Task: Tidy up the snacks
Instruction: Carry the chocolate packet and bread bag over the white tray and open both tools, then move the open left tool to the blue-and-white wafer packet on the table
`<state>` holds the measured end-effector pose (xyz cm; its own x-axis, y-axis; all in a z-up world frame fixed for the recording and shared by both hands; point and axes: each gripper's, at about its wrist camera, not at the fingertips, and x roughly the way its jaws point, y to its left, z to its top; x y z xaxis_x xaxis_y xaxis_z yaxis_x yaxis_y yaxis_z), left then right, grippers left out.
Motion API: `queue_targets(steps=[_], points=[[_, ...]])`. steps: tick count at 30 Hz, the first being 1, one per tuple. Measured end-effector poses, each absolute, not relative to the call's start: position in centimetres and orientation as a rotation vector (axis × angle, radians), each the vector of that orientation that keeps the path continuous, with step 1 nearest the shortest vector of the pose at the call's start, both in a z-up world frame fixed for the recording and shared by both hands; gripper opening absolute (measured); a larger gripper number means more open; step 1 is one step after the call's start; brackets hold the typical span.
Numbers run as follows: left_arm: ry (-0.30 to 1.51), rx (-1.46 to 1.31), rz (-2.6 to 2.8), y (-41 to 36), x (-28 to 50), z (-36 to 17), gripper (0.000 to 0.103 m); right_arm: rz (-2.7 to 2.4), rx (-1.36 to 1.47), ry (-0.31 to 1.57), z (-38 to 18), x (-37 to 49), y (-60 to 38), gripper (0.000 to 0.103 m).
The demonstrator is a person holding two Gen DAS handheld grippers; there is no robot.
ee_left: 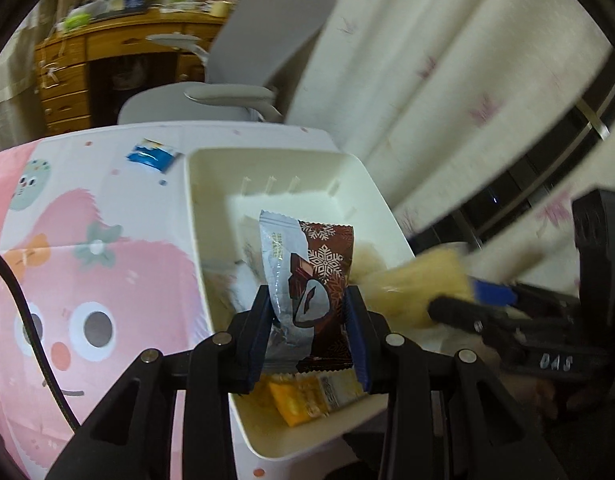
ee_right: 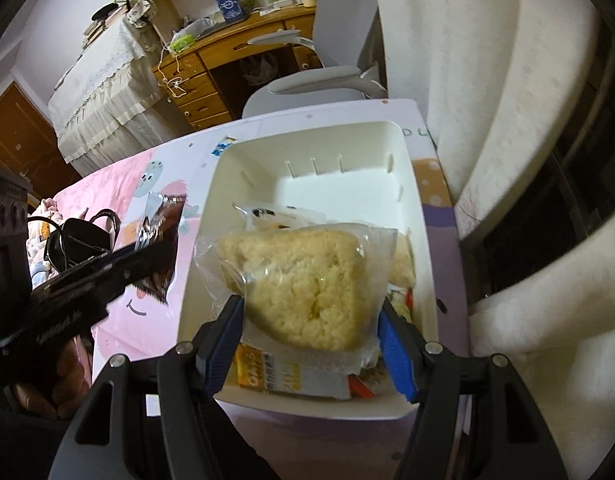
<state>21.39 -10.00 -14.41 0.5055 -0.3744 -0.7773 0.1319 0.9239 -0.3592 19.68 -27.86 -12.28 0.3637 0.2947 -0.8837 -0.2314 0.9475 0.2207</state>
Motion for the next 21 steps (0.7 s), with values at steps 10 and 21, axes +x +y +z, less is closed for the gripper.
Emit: queue_targets(steps=[10, 21], points=[[1.055, -0.254, -0.230, -9.3, 20.2, -15.0, 0.071, 0.308, 0.055, 1.236, -14.2, 18.9, -27.8, 0.072], [1.092, -0.300, -0.144, -5.8, 18.2, -16.0, 0.079, 0.340, -0.004, 1.262, -14.5, 17.8, -25.0, 0.076]])
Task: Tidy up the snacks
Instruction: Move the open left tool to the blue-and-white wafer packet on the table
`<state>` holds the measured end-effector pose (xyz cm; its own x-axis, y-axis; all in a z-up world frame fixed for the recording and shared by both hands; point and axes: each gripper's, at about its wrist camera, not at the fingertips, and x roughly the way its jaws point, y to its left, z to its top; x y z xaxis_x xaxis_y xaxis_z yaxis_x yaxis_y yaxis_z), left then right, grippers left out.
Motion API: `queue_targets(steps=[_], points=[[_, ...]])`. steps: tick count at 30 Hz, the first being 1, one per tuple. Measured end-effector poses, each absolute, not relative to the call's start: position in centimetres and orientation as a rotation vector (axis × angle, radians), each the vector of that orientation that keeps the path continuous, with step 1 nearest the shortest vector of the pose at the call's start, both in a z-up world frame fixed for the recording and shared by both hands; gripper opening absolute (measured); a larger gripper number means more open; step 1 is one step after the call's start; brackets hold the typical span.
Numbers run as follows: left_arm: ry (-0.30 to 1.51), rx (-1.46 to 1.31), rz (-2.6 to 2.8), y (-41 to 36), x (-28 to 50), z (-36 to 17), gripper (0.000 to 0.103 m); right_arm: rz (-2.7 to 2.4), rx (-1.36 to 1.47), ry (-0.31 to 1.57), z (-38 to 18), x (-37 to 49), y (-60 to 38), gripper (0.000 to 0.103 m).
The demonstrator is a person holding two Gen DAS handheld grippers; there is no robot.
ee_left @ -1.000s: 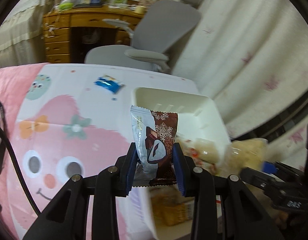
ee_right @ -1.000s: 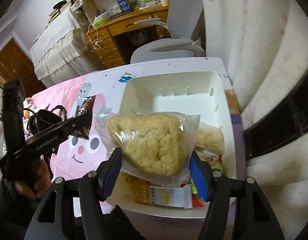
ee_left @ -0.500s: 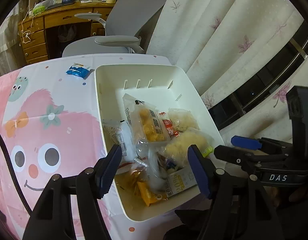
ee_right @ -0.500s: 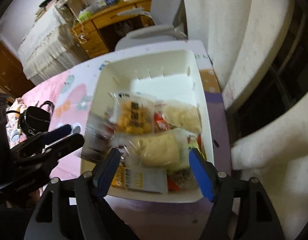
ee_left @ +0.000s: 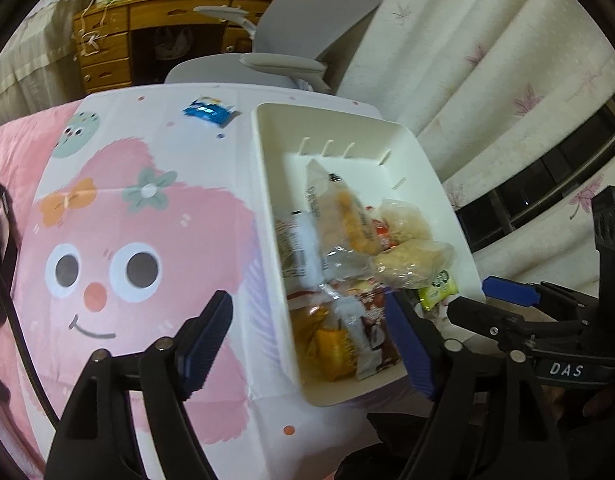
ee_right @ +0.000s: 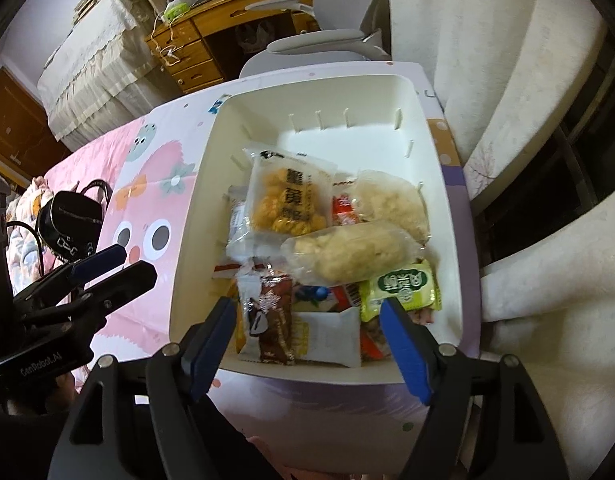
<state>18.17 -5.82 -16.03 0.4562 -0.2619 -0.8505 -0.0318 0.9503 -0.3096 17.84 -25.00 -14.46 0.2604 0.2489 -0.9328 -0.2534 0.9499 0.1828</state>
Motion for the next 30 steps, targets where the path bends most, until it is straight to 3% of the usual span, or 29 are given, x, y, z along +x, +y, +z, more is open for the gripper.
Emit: queue_targets(steps=[10, 30], points=[[1.125, -0.350, -0.075, -0.2, 16.7, -16.7, 0.079, 0.309, -0.054, 1.265, -14.3, 16.5, -20.9, 0.087], [1.220, -0.353, -0.158, 14.9, 18.3, -15.8, 0.079, -0.077, 0.175, 1.206, -14.6, 10.8, -12.5, 0.087]])
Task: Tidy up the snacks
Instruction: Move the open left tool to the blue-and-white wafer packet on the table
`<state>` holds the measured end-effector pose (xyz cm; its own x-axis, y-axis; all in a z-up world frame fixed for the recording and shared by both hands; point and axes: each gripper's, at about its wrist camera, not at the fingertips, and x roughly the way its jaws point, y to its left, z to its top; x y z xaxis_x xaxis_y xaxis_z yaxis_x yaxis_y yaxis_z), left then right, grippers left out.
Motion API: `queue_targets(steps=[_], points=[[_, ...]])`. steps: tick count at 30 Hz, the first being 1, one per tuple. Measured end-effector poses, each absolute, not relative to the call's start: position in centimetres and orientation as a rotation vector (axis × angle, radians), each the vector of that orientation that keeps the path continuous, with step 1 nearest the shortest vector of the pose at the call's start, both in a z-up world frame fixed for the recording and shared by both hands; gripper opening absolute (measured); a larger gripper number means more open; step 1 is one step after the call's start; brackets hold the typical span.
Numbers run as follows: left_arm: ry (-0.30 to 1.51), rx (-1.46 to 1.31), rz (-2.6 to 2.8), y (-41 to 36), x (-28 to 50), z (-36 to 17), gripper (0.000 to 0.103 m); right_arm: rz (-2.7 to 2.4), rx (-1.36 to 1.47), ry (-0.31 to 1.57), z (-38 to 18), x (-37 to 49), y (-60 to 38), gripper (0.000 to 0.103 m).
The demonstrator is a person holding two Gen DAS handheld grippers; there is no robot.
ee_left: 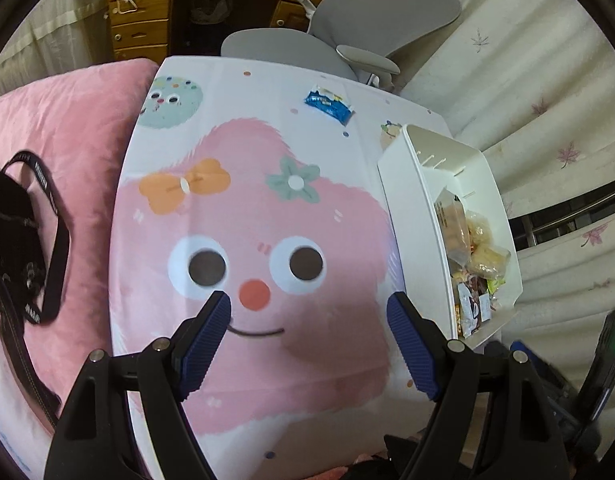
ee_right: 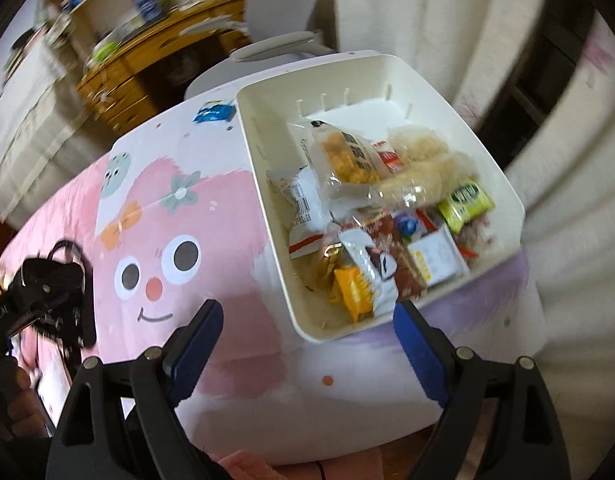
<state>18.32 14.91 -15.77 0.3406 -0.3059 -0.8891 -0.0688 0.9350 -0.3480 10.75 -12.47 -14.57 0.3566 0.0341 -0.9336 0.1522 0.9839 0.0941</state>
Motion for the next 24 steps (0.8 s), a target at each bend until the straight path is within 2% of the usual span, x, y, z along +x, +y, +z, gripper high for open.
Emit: queue_targets(steps=[15, 24], points=[[1.213, -0.202, -0.236, 13.0, 29.1, -12.7, 0.079, -0.197, 0.219, 1.177, -15.3, 11.3, -13.2, 0.087], [1.281, -0.121, -0.211, 9.5, 37.3, -15.3, 0.079, -0.164, 0.230, 1.188, -17.1, 14.5, -15.6, 0.087]])
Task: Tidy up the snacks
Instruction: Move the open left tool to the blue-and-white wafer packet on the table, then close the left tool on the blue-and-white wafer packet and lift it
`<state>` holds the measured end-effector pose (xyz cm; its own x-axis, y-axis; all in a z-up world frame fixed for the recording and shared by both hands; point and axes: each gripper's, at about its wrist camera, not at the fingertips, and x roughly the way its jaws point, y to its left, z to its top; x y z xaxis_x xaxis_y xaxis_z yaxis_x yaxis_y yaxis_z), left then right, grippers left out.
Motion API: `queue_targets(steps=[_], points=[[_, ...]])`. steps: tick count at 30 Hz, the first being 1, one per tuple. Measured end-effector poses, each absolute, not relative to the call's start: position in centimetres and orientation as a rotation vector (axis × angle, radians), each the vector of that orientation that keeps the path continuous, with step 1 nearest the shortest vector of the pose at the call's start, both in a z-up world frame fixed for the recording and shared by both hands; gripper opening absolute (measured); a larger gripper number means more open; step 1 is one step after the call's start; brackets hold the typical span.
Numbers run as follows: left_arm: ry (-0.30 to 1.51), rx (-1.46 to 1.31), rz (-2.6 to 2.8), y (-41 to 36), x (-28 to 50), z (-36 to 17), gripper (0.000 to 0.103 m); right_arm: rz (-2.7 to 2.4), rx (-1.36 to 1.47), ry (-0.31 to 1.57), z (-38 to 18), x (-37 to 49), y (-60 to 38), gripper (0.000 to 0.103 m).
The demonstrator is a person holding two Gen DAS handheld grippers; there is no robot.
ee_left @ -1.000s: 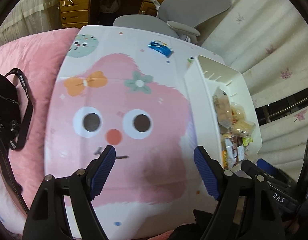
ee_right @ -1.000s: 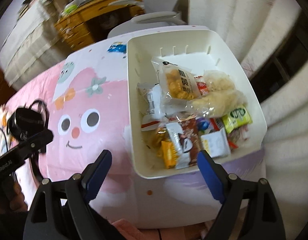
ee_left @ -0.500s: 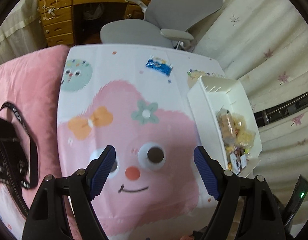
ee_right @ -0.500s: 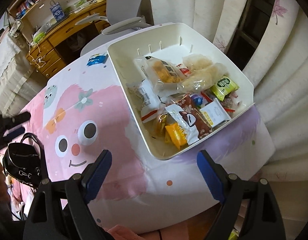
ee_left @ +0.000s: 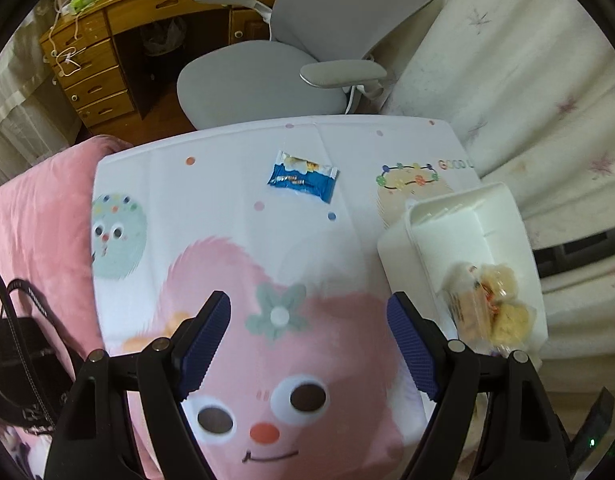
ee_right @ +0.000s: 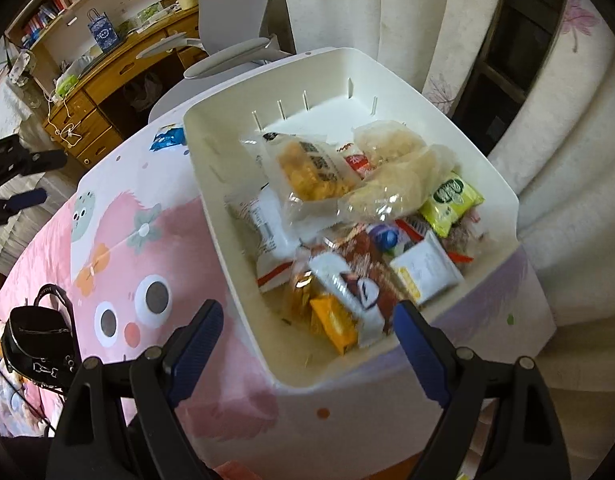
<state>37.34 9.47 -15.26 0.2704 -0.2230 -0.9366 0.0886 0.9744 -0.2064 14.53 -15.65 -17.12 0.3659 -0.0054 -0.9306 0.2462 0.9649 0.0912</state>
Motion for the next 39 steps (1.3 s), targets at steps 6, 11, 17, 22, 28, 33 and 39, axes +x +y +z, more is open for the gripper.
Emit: queue_targets(steps=[6, 11, 17, 22, 28, 33, 39], points=[[1.308, -0.058, -0.192, 6.9, 43.1, -18.1, 0.079, -0.153, 0.165, 1.133, -18.0, 16.6, -17.3, 0.087], [1.320, -0.022, -0.186, 4.9, 47.7, -20.8, 0.079, -0.118, 0.102, 1.134, -18.8, 18.3, -17.8, 0.087], [1.360, 0.026, -0.188, 3.2, 51.3, -24.4, 0.079, -0.060, -0.038, 1.125, -19.2, 19.4, -16.7, 0.087], [1.360, 0.039, -0.159, 2.9, 52.8, -26.9, 0.079, -0.035, -0.107, 1.089, -19.0, 20.0, -16.2, 0.087], [1.361, 0.052, -0.130, 3.4, 53.4, -29.0, 0.079, -0.026, -0.145, 1.075, -19.3, 20.6, -16.6, 0.087], [1.375, 0.079, -0.109, 3.2, 53.8, -30.4, 0.079, -0.021, -0.157, 1.074, -19.5, 20.9, -16.8, 0.088], [1.341, 0.106, -0.142, 2.4, 53.6, -30.5, 0.076, -0.018, -0.156, 1.077, -19.6, 20.9, -16.9, 0.088]])
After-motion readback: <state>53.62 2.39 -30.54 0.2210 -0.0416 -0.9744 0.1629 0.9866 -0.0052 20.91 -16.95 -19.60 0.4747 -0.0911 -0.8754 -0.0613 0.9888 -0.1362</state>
